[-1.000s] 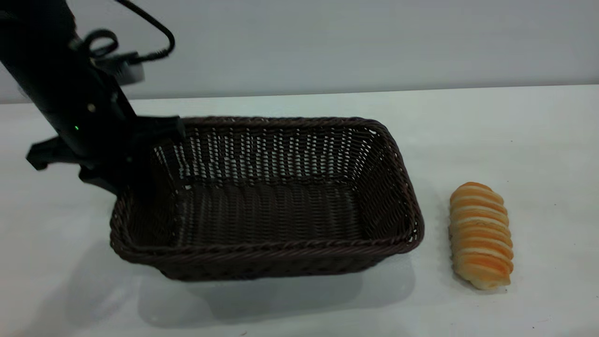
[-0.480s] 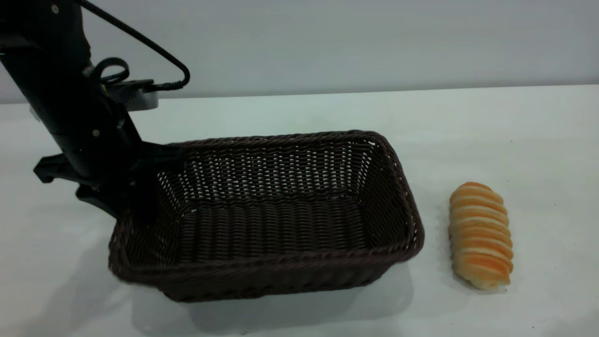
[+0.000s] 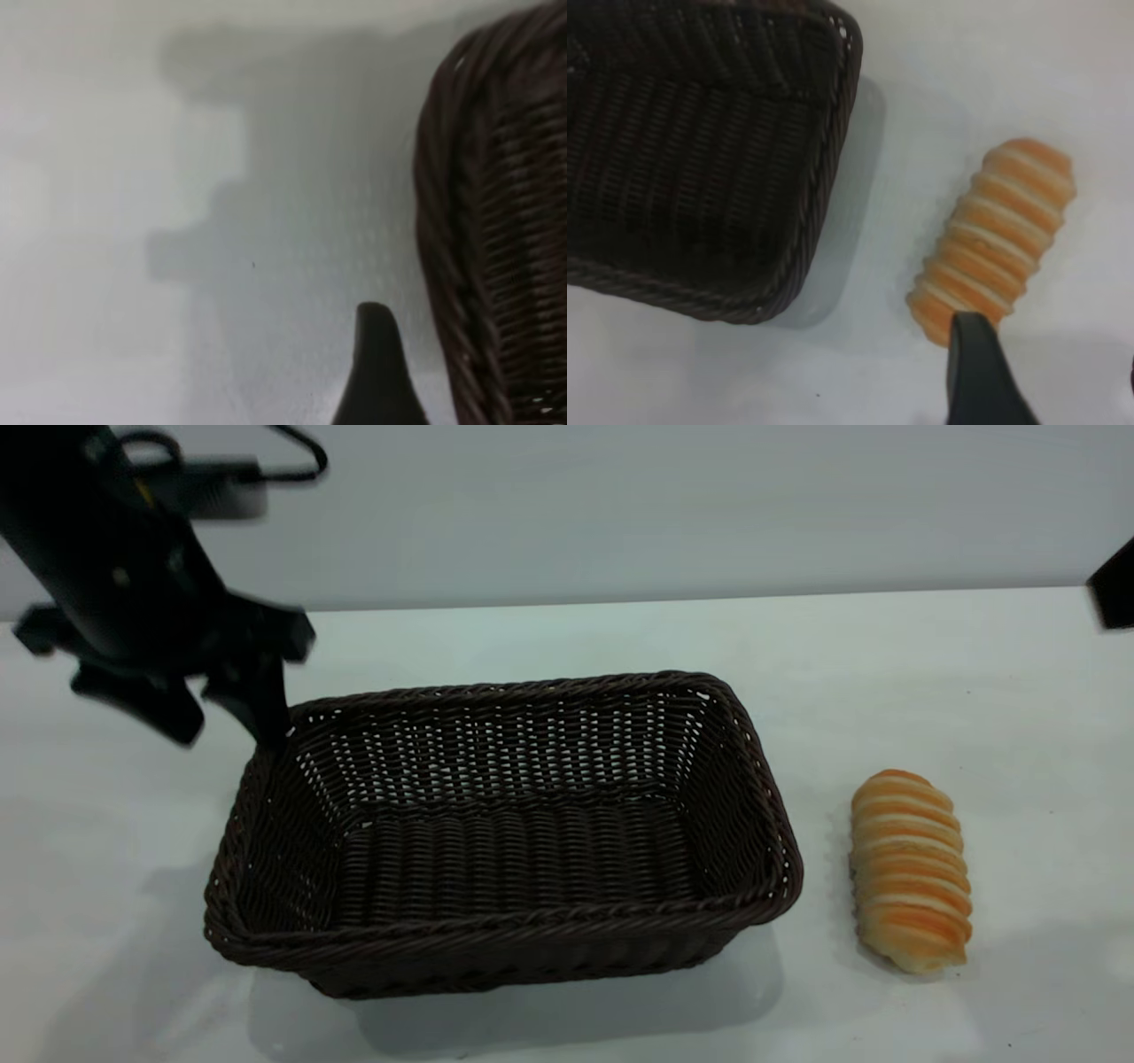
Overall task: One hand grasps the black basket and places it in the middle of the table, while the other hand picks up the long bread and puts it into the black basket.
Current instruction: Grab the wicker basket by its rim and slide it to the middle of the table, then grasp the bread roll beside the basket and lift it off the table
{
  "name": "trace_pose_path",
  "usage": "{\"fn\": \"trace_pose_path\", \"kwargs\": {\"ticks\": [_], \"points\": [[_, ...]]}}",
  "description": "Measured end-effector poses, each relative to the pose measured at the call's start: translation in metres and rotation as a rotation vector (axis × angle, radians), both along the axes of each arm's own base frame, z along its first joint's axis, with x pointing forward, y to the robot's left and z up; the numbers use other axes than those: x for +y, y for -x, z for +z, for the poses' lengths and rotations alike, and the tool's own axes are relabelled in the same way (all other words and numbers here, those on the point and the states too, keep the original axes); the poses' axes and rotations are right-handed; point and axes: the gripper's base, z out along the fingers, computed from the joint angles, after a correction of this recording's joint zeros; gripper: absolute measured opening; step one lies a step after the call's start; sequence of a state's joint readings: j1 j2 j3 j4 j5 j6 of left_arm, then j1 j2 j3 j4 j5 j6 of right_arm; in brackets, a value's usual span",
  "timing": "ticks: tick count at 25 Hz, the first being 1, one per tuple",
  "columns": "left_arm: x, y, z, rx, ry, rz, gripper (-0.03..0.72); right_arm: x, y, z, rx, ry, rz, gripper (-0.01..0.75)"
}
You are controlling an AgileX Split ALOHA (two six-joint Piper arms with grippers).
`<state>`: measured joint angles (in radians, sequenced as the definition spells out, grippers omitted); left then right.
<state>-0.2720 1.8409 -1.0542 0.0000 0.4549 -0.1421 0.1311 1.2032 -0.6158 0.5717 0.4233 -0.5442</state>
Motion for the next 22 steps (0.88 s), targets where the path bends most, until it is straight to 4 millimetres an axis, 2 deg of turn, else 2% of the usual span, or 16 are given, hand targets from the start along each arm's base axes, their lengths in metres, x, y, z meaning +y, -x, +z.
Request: {"fn": "trace_pose_path", "kwargs": {"ticks": [5, 12, 17, 22], "points": [[0.001, 0.005, 0.038, -0.108, 0.031, 0.002, 0.548, 0.004, -0.026, -0.031, 0.075, -0.01, -0.018, 0.423], [0.004, 0.018, 0.083, -0.232, 0.076, 0.014, 0.544, 0.012, -0.063, -0.068, 0.195, -0.033, -0.017, 0.433], [0.006, 0.029, 0.101, -0.242, 0.11, 0.033, 0.544, 0.016, -0.087, -0.099, 0.287, -0.03, -0.012, 0.433], [0.008, 0.038, 0.108, -0.211, 0.109, 0.035, 0.544, 0.019, -0.106, -0.129, 0.362, -0.022, 0.001, 0.433]]}}
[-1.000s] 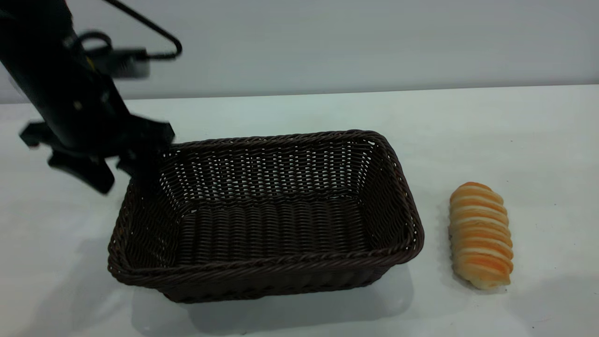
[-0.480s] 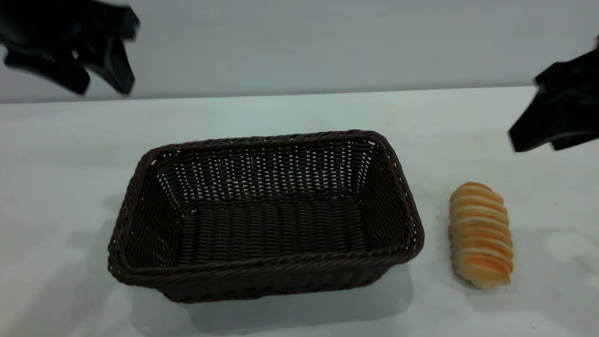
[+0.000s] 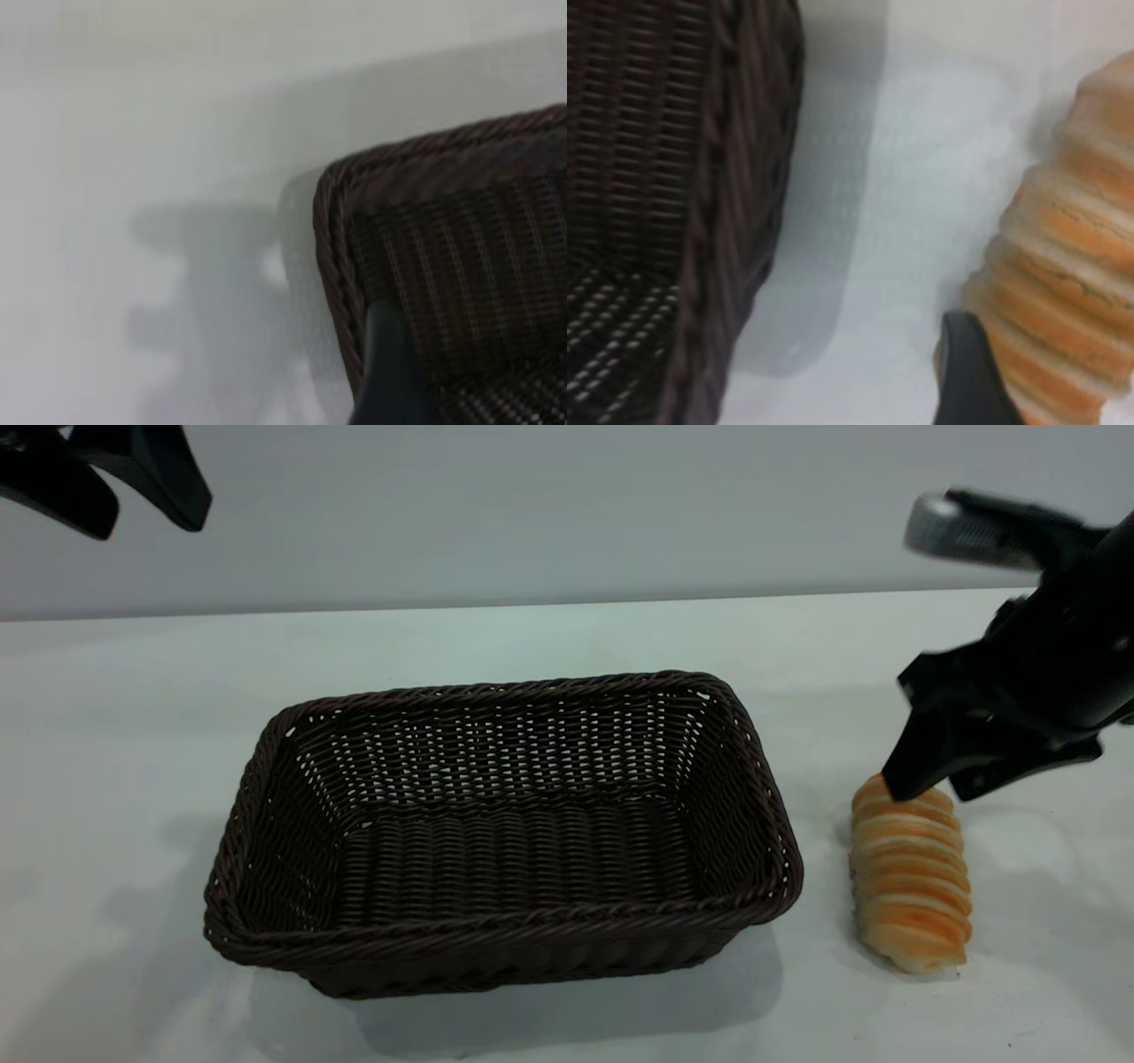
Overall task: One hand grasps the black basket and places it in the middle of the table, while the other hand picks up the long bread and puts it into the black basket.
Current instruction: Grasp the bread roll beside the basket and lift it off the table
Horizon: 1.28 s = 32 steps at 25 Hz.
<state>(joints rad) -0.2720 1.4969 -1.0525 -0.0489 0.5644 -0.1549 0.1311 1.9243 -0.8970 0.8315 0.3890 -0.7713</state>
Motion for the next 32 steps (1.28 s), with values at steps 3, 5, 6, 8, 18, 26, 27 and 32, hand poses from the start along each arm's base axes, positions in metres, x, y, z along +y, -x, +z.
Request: {"fn": "trace_pose_path", "kwargs": {"ticks": [3, 5, 6, 8, 18, 26, 27, 32], "points": [[0.001, 0.004, 0.002, 0.019, -0.005, -0.001, 0.544, 0.0, -0.005, -0.016, 0.036, 0.014, 0.012, 0.433], [0.002, 0.006, 0.004, 0.026, -0.006, -0.001, 0.544, -0.001, -0.005, -0.027, 0.069, 0.025, 0.014, 0.434], [0.002, 0.007, 0.004, 0.026, -0.004, -0.001, 0.544, -0.003, -0.005, -0.032, 0.084, 0.026, 0.008, 0.434], [0.002, 0.008, 0.006, 0.025, 0.001, 0.001, 0.544, -0.005, -0.003, -0.044, 0.118, 0.032, 0.003, 0.434], [0.002, 0.014, 0.015, 0.007, 0.03, 0.005, 0.544, -0.007, -0.002, -0.068, 0.187, 0.032, -0.015, 0.413], [0.002, 0.015, 0.018, -0.001, 0.031, 0.003, 0.544, -0.007, -0.001, -0.07, 0.183, 0.042, 0.015, 0.058], [0.002, 0.015, 0.018, 0.0, 0.031, 0.003, 0.544, -0.008, -0.001, -0.07, 0.183, 0.047, 0.022, 0.047], [0.002, 0.015, 0.018, -0.001, 0.031, 0.003, 0.544, -0.009, -0.001, -0.053, 0.145, 0.072, 0.092, 0.041]]}}
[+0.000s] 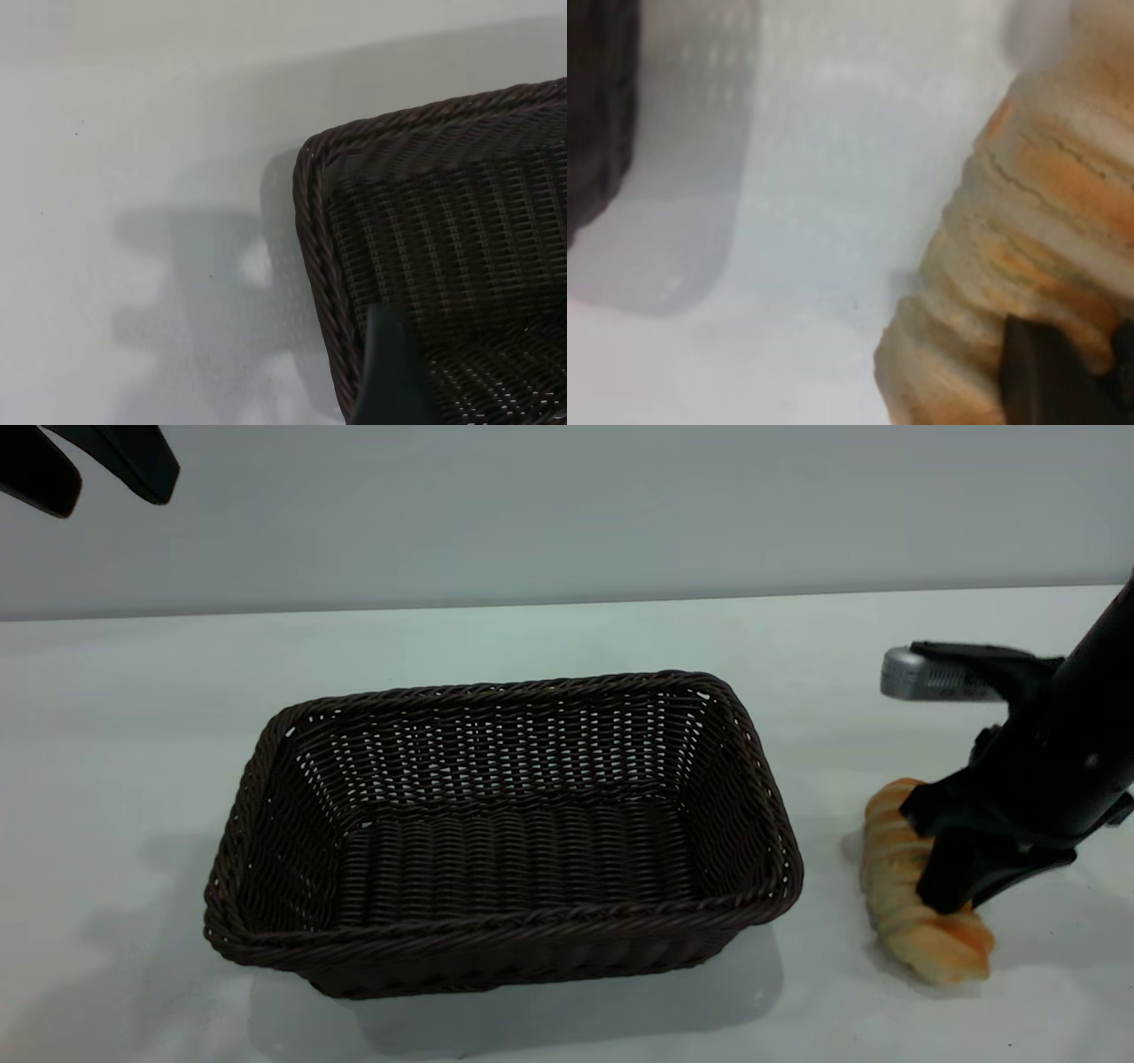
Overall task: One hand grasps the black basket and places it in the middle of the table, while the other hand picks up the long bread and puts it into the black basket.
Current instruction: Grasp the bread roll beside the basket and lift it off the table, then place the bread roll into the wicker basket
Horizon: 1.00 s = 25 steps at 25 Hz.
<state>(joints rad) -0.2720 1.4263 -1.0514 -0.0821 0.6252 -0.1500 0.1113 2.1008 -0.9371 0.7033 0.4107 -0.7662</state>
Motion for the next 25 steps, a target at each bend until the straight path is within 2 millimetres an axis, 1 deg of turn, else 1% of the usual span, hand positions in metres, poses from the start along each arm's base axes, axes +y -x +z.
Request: {"fn": "trace_pose_path", "kwargs": {"ticks": [2, 5, 9, 12, 14, 16, 18, 22, 25], "points": [[0.0, 0.0, 0.0, -0.001, 0.0, 0.0, 0.544, 0.0, -0.003, 0.018, -0.048, 0.003, 0.009, 0.041], [0.0, 0.0, 0.0, -0.001, 0.0, 0.0, 0.544, 0.0, -0.006, 0.057, -0.152, -0.011, -0.007, 0.038], [0.0, 0.0, 0.0, -0.001, 0.001, 0.0, 0.544, 0.002, -0.002, 0.101, -0.249, -0.048, -0.005, 0.038], [0.0, 0.0, 0.0, -0.001, 0.001, 0.0, 0.544, 0.005, 0.002, 0.124, -0.301, -0.096, -0.021, 0.037], [0.0, 0.0, 0.0, -0.001, 0.001, 0.0, 0.544, 0.013, 0.005, 0.134, -0.331, -0.127, 0.005, 0.037], [0.0, 0.0, 0.0, -0.001, 0.001, 0.0, 0.544, 0.027, 0.009, 0.138, -0.352, -0.159, 0.054, 0.037], [0.0, 0.0, 0.0, -0.001, 0.001, 0.0, 0.544, 0.046, 0.013, 0.14, -0.368, -0.189, 0.126, 0.037], [0.0, 0.0, 0.0, -0.001, 0.001, 0.0, 0.544, 0.078, 0.021, 0.138, -0.386, -0.254, 0.228, 0.037], [0.0, 0.0, 0.0, -0.001, 0.002, 0.001, 0.544, 0.092, 0.023, 0.133, -0.391, -0.297, 0.258, 0.037]]}}
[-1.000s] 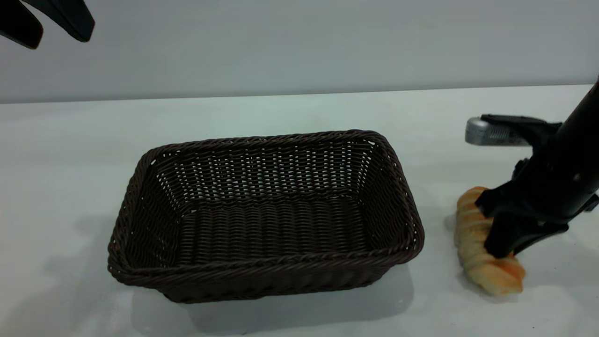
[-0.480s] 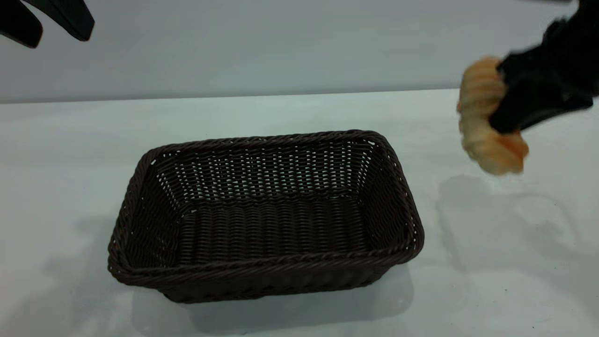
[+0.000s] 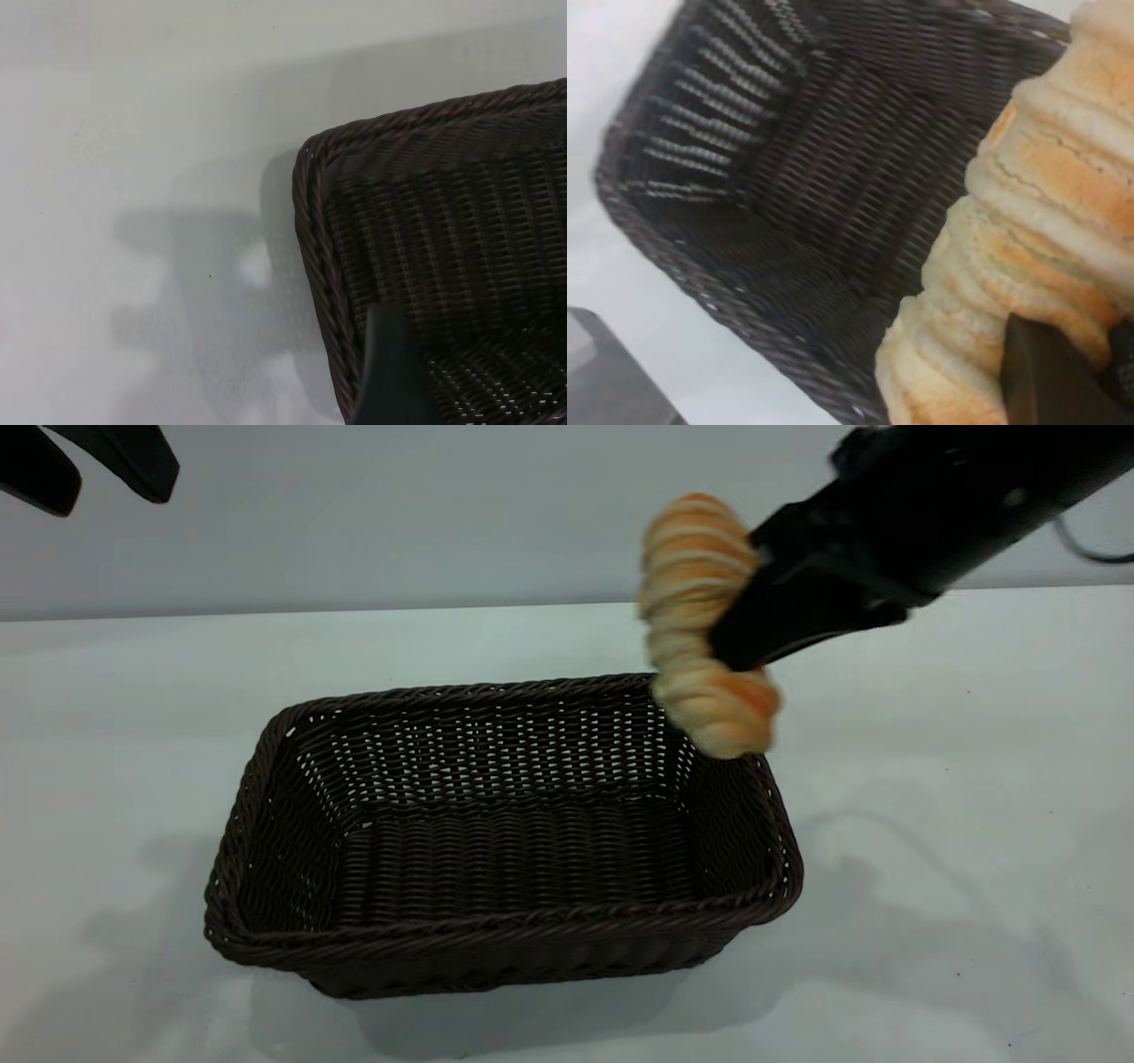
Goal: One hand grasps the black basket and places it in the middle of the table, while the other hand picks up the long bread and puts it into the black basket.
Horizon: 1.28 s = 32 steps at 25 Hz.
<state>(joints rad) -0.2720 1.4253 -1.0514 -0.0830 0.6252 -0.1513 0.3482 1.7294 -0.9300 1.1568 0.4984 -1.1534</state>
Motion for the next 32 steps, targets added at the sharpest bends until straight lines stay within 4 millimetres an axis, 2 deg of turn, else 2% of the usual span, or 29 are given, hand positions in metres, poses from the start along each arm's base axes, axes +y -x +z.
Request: {"fn": "trace_pose_path", "kwargs": {"ticks": [10, 13, 18, 21, 25, 32], "points": [[0.0, 0.0, 0.0, 0.0, 0.0, -0.001, 0.544, 0.02, -0.005, -0.034, 0.039, -0.112, 0.067, 0.06], [0.001, 0.002, 0.004, -0.018, -0.002, -0.011, 0.544, 0.019, -0.007, -0.042, 0.03, -0.085, 0.059, 0.133], [0.003, 0.011, 0.023, -0.105, 0.001, -0.039, 0.544, 0.014, -0.012, -0.045, -0.002, -0.031, 0.012, 0.346], [0.006, 0.02, 0.037, -0.156, 0.011, -0.043, 0.544, 0.014, -0.013, -0.045, -0.009, -0.024, 0.01, 0.395], [0.009, 0.032, 0.052, -0.203, 0.019, -0.049, 0.544, 0.01, -0.013, -0.028, -0.085, 0.012, 0.013, 0.386], [0.016, 0.057, 0.071, -0.241, 0.005, -0.083, 0.544, -0.006, -0.006, 0.039, -0.349, 0.106, -0.008, 0.32]]}}
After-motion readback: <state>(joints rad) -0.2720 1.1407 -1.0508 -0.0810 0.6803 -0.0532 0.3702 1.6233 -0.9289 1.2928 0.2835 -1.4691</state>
